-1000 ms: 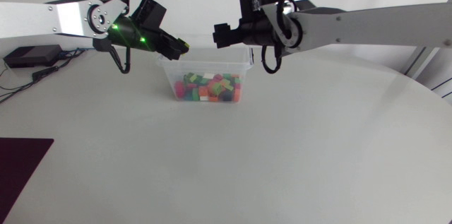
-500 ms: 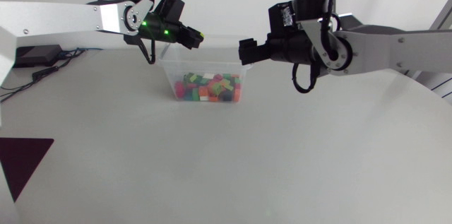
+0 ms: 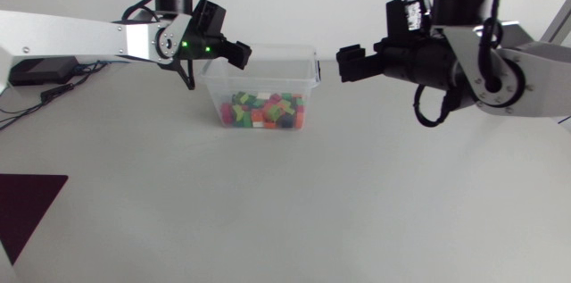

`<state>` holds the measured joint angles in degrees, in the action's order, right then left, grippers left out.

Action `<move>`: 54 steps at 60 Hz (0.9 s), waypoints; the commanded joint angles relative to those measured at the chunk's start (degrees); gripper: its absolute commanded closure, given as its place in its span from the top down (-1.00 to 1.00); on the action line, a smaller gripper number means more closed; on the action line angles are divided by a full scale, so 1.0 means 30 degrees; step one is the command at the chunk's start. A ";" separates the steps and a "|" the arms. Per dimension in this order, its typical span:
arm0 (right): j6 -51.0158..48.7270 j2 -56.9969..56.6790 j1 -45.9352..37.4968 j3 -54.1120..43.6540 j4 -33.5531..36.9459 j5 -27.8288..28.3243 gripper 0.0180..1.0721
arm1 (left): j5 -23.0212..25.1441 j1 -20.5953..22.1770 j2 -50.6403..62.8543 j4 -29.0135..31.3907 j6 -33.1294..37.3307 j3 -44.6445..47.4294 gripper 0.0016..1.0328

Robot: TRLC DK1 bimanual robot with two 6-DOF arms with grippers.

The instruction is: Place the duplo bricks in the container

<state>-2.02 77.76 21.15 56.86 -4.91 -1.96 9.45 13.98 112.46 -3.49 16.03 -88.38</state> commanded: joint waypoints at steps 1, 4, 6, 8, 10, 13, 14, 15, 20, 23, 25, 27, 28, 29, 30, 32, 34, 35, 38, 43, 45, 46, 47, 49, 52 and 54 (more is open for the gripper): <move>-0.0498 -0.1104 -0.0428 -0.1024 -0.0064 -0.0432 0.91 | -0.0426 -0.0675 -0.2039 -0.0830 -0.0276 0.1569 0.92; -0.0527 -0.1573 -0.0662 -0.1405 -0.0181 -0.0666 0.91 | -0.0719 -0.0938 -0.2830 -0.1592 -0.0246 0.2536 0.92; -0.0557 -0.1866 -0.0779 -0.1668 -0.0210 -0.0754 0.91 | -0.0954 -0.1114 -0.3357 -0.2061 -0.0217 0.3239 0.92; -0.0703 -0.2188 -0.0809 -0.1932 -0.0239 -0.0871 0.91 | -0.1100 -0.1202 -0.3943 -0.2441 -0.0188 0.3942 0.92; -0.0732 -0.2481 -0.0838 -0.2225 -0.0357 -0.1135 0.91 | -0.1305 -0.1290 -0.4471 -0.2793 -0.0188 0.4557 0.92; -0.0850 -0.3038 -0.0897 -0.2811 -0.0650 -0.1369 0.91 | -0.1540 -0.1437 -0.5320 -0.3232 -0.0158 0.5553 0.92; -0.0879 -0.3214 -0.0897 -0.2958 -0.0679 -0.1457 0.91 | -0.1569 -0.1437 -0.5584 -0.3291 -0.0071 0.5817 0.92; -0.0967 -0.3389 -0.0926 -0.3192 -0.0796 -0.1604 0.91 | -0.1598 -0.1466 -0.5877 -0.3350 -0.0012 0.6110 0.92; -0.1172 -0.4268 -0.0926 -0.4012 -0.1118 -0.2248 0.91 | -0.2243 -0.1524 -0.7078 -0.3672 0.0047 0.7370 0.92; -0.1348 -0.4796 -0.0926 -0.4452 -0.1206 -0.2424 0.91 | -0.2565 -0.1554 -0.7781 -0.3877 0.0193 0.8044 0.92; -0.1523 -0.5264 -0.0926 -0.4833 -0.1353 -0.2776 0.91 | -0.2946 -0.1583 -0.8367 -0.3906 0.0252 0.8483 0.92; -0.1641 -0.5587 -0.0926 -0.5038 -0.1353 -0.2951 0.91 | -0.3210 -0.1583 -0.8748 -0.3906 0.0340 0.8805 0.92; -0.1699 -0.5762 -0.0926 -0.5125 -0.1353 -0.2981 0.91 | -0.3210 -0.1642 -0.8953 -0.3936 0.0369 0.8981 0.92; -0.1787 -0.5968 -0.0926 -0.5243 -0.1323 -0.2981 0.91 | -0.3210 -0.1671 -0.9246 -0.3936 0.0398 0.9215 0.92; -0.1846 -0.6114 -0.0926 -0.5331 -0.1294 -0.3010 0.91 | -0.3210 -0.1700 -0.9393 -0.3965 0.0398 0.9362 0.92; -0.1904 -0.6495 -0.0926 -0.5506 -0.1265 -0.3098 0.91 | -0.3210 -0.1729 -0.9861 -0.3965 0.0633 0.9772 0.92; -0.2051 -0.6905 -0.0926 -0.5653 -0.1206 -0.3186 0.91 | -0.3210 -0.1817 -1.0301 -0.3994 0.0779 1.0153 0.92; -0.2080 -0.7052 -0.0955 -0.5741 -0.1206 -0.3244 0.91 | -0.3210 -0.1876 -1.0506 -0.4023 0.0867 1.0329 0.92; -0.2256 -0.7608 -0.1072 -0.5946 -0.1089 -0.3332 0.91 | -0.3210 -0.2110 -1.1121 -0.4053 0.0867 1.0827 0.92; -0.2519 -0.8546 -0.1189 -0.6356 -0.0855 -0.3479 0.91 | -0.3210 -0.2403 -1.2352 -0.4141 0.0984 1.1823 0.92; -0.2695 -0.8985 -0.1189 -0.6649 -0.0796 -0.3684 0.91 | -0.3210 -0.2462 -1.2908 -0.4141 0.1160 1.2350 0.92; -0.2754 -0.9044 -0.1219 -0.6737 -0.0796 -0.3742 0.91 | -0.3210 -0.2491 -1.3084 -0.4141 0.1189 1.2526 0.92; -0.2842 -0.9249 -0.1219 -0.6883 -0.0796 -0.3801 0.91 | -0.3180 -0.2520 -1.3289 -0.4170 0.1218 1.2731 0.92; -0.2959 -0.9542 -0.1219 -0.7088 -0.0796 -0.3830 0.91 | -0.3151 -0.2579 -1.3729 -0.4229 0.1248 1.3229 0.92; -0.3017 -0.9981 -0.1336 -0.7381 -0.0679 -0.3860 0.91 | -0.3122 -0.2667 -1.4314 -0.4522 0.1277 1.3991 0.92; -0.3017 -1.0245 -0.1395 -0.7586 -0.0620 -0.3889 0.91 | -0.3122 -0.2696 -1.4783 -0.4785 0.1306 1.4518 0.92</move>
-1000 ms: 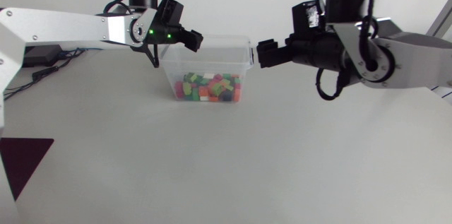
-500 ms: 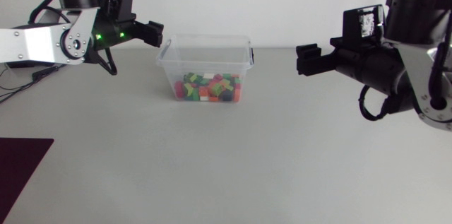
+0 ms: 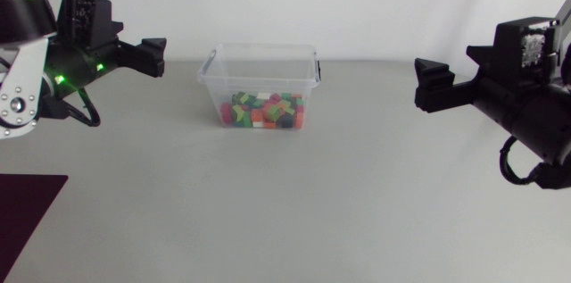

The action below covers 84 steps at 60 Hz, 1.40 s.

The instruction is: Place the duplo bricks in the container

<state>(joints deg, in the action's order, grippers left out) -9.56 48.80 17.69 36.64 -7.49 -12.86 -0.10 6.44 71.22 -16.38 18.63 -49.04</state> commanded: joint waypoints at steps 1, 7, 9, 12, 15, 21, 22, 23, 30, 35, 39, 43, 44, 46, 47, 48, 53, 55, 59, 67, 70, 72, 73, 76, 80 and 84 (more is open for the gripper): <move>-0.0504 -0.0709 -0.0302 -0.0935 0.0298 -0.0312 0.91 | 0.0091 -0.0212 -0.1182 -0.0545 0.0439 0.1550 0.92; -0.0621 -0.1910 -0.0654 -0.1609 0.0591 -0.0429 0.91 | 0.0238 -0.0446 -0.2617 -0.0575 0.0439 0.2957 0.92; -0.0621 -0.2232 -0.0683 -0.1697 0.0767 -0.0488 0.91 | 0.0267 -0.0593 -0.2940 -0.0575 0.0439 0.3250 0.92; -0.0621 -0.2759 -0.0683 -0.1814 0.1118 -0.0546 0.91 | 0.0531 -0.0827 -0.3555 -0.0575 0.0410 0.3748 0.92; -0.0621 -0.3316 -0.0683 -0.1931 0.1441 -0.0576 0.91 | 0.0765 -0.1003 -0.4229 -0.0399 0.0410 0.4129 0.92; -0.0826 -0.4341 -0.0712 -0.2195 0.1939 -0.0751 0.91 | 0.0970 -0.1384 -0.5576 0.0187 0.0381 0.4802 0.92; -0.0856 -0.4517 -0.0712 -0.2253 0.2056 -0.0781 0.91 | 0.1058 -0.1413 -0.5869 0.0304 0.0351 0.4949 0.92; -0.0885 -0.4693 -0.0712 -0.2283 0.2144 -0.0810 0.91 | 0.1117 -0.1442 -0.6104 0.0392 0.0351 0.5066 0.92; -0.1207 -0.5865 -0.0741 -0.2810 0.2320 -0.1132 0.91 | 0.1263 -0.1677 -0.7715 0.0656 0.0351 0.6062 0.92; -0.1383 -0.6685 -0.0741 -0.3250 0.2583 -0.1279 0.91 | 0.1293 -0.1618 -0.8945 0.0920 0.0322 0.6882 0.92; -0.1441 -0.7359 -0.0741 -0.3630 0.2730 -0.1337 0.91 | 0.1293 -0.1530 -0.9824 0.1066 0.0293 0.7468 0.92; -0.1529 -0.8062 -0.0741 -0.3982 0.3023 -0.1396 0.91 | 0.1293 -0.1472 -1.0791 0.1242 0.0234 0.8054 0.92; -0.1529 -0.8267 -0.0741 -0.4041 0.3111 -0.1396 0.91 | 0.1293 -0.1442 -1.0996 0.1330 0.0234 0.8172 0.92; -0.1559 -0.8560 -0.0741 -0.4216 0.3198 -0.1396 0.91 | 0.1293 -0.1384 -1.1436 0.1564 0.0205 0.8347 0.92; -0.1559 -0.8795 -0.0741 -0.4334 0.3286 -0.1396 0.91 | 0.1293 -0.1384 -1.1699 0.1652 0.0205 0.8464 0.92; -0.1559 -0.8941 -0.0741 -0.4392 0.3404 -0.1396 0.91 | 0.1293 -0.1325 -1.1904 0.1798 0.0205 0.8552 0.92; -0.1559 -0.9703 -0.0741 -0.4685 0.3843 -0.1396 0.91 | 0.1293 -0.1208 -1.2754 0.2414 0.0205 0.8904 0.92; -0.1559 -0.9996 -0.0741 -0.4744 0.4077 -0.1396 0.91 | 0.1293 -0.1150 -1.3340 0.2824 0.0205 0.9080 0.92; -0.1516 -1.0686 -0.0756 -0.4882 0.4394 -0.1380 0.91 | 0.1289 -0.1123 -1.4246 0.3211 0.0186 0.9393 0.92; -0.0866 -1.1456 -0.1467 -0.5895 0.4132 -0.0597 0.91 | 0.1115 -0.1264 -1.5558 0.3522 -0.0697 1.0353 0.92; -0.0626 -1.1741 -0.1729 -0.6269 0.4035 -0.0307 0.91 | 0.1051 -0.1317 -1.6042 0.3637 -0.1024 1.0708 0.92; -0.0452 -1.1948 -0.1919 -0.6540 0.3965 -0.0098 0.91 | 0.1005 -0.1354 -1.6393 0.3720 -0.1260 1.0965 0.92; -0.0358 -1.2059 -0.2022 -0.6687 0.3927 0.0016 0.91 | 0.0980 -0.1375 -1.6583 0.3765 -0.1388 1.1104 0.92; -0.0130 -1.2329 -0.2271 -0.7042 0.3835 0.0290 0.91 | 0.0919 -0.1424 -1.7043 0.3874 -0.1698 1.1441 0.92; 0.0211 -1.2734 -0.2644 -0.7574 0.3697 0.0701 0.91 | 0.0828 -0.1499 -1.7732 0.4037 -0.2162 1.1946 0.92; 0.0530 -1.3112 -0.2993 -0.8071 0.3568 0.1085 0.91 | 0.0743 -0.1568 -1.8376 0.4190 -0.2596 1.2417 0.92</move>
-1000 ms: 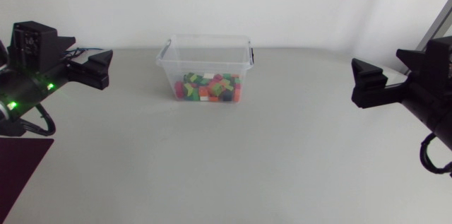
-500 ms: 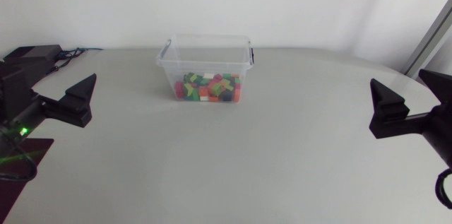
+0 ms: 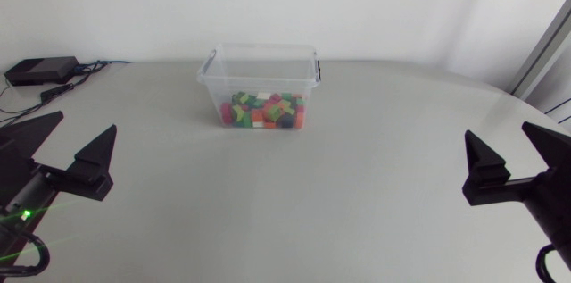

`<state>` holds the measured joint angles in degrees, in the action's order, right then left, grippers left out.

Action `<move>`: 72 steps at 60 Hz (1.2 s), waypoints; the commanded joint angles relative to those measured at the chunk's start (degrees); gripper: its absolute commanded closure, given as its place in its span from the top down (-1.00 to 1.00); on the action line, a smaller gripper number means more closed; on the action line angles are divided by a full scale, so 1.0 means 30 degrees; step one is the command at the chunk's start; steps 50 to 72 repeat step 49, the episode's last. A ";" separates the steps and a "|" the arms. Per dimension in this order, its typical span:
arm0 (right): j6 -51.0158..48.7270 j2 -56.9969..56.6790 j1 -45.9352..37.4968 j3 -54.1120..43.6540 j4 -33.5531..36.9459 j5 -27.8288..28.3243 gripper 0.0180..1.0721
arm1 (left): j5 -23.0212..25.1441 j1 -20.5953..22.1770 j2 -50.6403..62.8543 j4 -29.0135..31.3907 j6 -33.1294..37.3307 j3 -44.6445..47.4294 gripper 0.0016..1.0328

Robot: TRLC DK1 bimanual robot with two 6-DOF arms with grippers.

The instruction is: Place the duplo bricks in the container

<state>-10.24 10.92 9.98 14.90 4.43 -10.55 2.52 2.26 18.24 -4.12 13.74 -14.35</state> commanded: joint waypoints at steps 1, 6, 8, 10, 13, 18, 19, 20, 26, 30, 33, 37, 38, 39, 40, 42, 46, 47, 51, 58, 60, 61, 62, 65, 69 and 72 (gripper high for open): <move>0.0841 -0.0587 -0.0514 -0.0955 -0.0437 0.0416 0.91 | -0.0154 -0.0195 -0.0887 0.0143 -0.1080 0.0980 0.92; 0.1233 -0.1053 -0.0943 -0.1566 -0.0595 0.0888 0.91 | -0.0259 -0.0280 -0.1679 0.0331 -0.1614 0.1560 0.92; 0.1401 -0.1251 -0.1126 -0.1827 -0.0663 0.1090 0.91 | -0.0304 -0.0317 -0.2017 0.0411 -0.1841 0.1808 0.92; 0.1548 -0.1426 -0.1287 -0.2057 -0.0722 0.1268 0.91 | -0.0343 -0.0349 -0.2315 0.0481 -0.2042 0.2026 0.92; 0.1791 -0.1714 -0.1552 -0.2435 -0.0820 0.1560 0.91 | -0.0408 -0.0401 -0.2804 0.0597 -0.2372 0.2384 0.92; 0.2196 -0.2195 -0.1995 -0.3067 -0.0984 0.2049 0.91 | -0.0516 -0.0489 -0.3623 0.0791 -0.2923 0.2984 0.92; 0.2290 -0.2307 -0.2098 -0.3214 -0.1022 0.2162 0.91 | -0.0542 -0.0510 -0.3813 0.0836 -0.3052 0.3123 0.92; 0.2370 -0.2401 -0.2185 -0.3338 -0.1054 0.2258 0.91 | -0.0563 -0.0527 -0.3973 0.0874 -0.3159 0.3240 0.92; 0.2931 -0.3067 -0.2799 -0.4214 -0.1281 0.2935 0.91 | -0.0713 -0.0649 -0.5107 0.1143 -0.3923 0.4071 0.92; 0.3251 -0.3447 -0.3149 -0.4713 -0.1410 0.3320 0.91 | -0.0798 -0.0719 -0.5753 0.1296 -0.4359 0.4544 0.92; 0.3413 -0.3639 -0.3326 -0.4965 -0.1475 0.3515 0.91 | -0.0841 -0.0754 -0.6080 0.1373 -0.4579 0.4783 0.92; 0.3413 -0.3639 -0.3326 -0.4965 -0.1475 0.3515 0.91 | -0.0841 -0.0754 -0.6080 0.1373 -0.4579 0.4783 0.92; 0.3413 -0.3639 -0.3326 -0.4965 -0.1475 0.3515 0.91 | -0.0841 -0.0754 -0.6080 0.1373 -0.4579 0.4783 0.92; 0.3413 -0.3639 -0.3326 -0.4965 -0.1475 0.3515 0.91 | -0.0841 -0.0754 -0.6080 0.1373 -0.4579 0.4783 0.92; 0.3413 -0.3639 -0.3326 -0.4965 -0.1475 0.3515 0.91 | -0.0841 -0.0754 -0.6080 0.1373 -0.4579 0.4783 0.92; 0.3413 -0.3639 -0.3326 -0.4965 -0.1475 0.3515 0.91 | -0.0841 -0.0754 -0.6080 0.1373 -0.4579 0.4783 0.92; 0.3413 -0.3639 -0.3326 -0.4965 -0.1475 0.3515 0.91 | -0.0841 -0.0754 -0.6080 0.1373 -0.4579 0.4783 0.92; 0.3413 -0.3639 -0.3326 -0.4965 -0.1475 0.3515 0.91 | -0.0841 -0.0754 -0.6080 0.1373 -0.4579 0.4783 0.92; 0.3413 -0.3639 -0.3326 -0.4965 -0.1475 0.3515 0.91 | -0.0841 -0.0754 -0.6080 0.1373 -0.4579 0.4783 0.92; 0.3413 -0.3639 -0.3326 -0.4965 -0.1475 0.3515 0.91 | -0.0841 -0.0754 -0.6080 0.1373 -0.4579 0.4783 0.92; 0.3413 -0.3639 -0.3326 -0.4965 -0.1475 0.3515 0.91 | -0.0841 -0.0754 -0.6080 0.1373 -0.4579 0.4783 0.92; 0.3413 -0.3639 -0.3326 -0.4965 -0.1475 0.3515 0.91 | -0.0841 -0.0754 -0.6080 0.1373 -0.4579 0.4783 0.92; 0.3413 -0.3639 -0.3326 -0.4965 -0.1475 0.3515 0.91 | -0.0841 -0.0754 -0.6080 0.1373 -0.4579 0.4783 0.92; 0.3413 -0.3639 -0.3326 -0.4965 -0.1475 0.3515 0.91 | -0.0841 -0.0754 -0.6080 0.1373 -0.4579 0.4783 0.92; 0.3413 -0.3639 -0.3326 -0.4965 -0.1475 0.3515 0.91 | -0.0841 -0.0754 -0.6080 0.1373 -0.4579 0.4783 0.92; 0.3413 -0.3639 -0.3326 -0.4965 -0.1475 0.3515 0.91 | -0.0841 -0.0754 -0.6080 0.1373 -0.4579 0.4783 0.92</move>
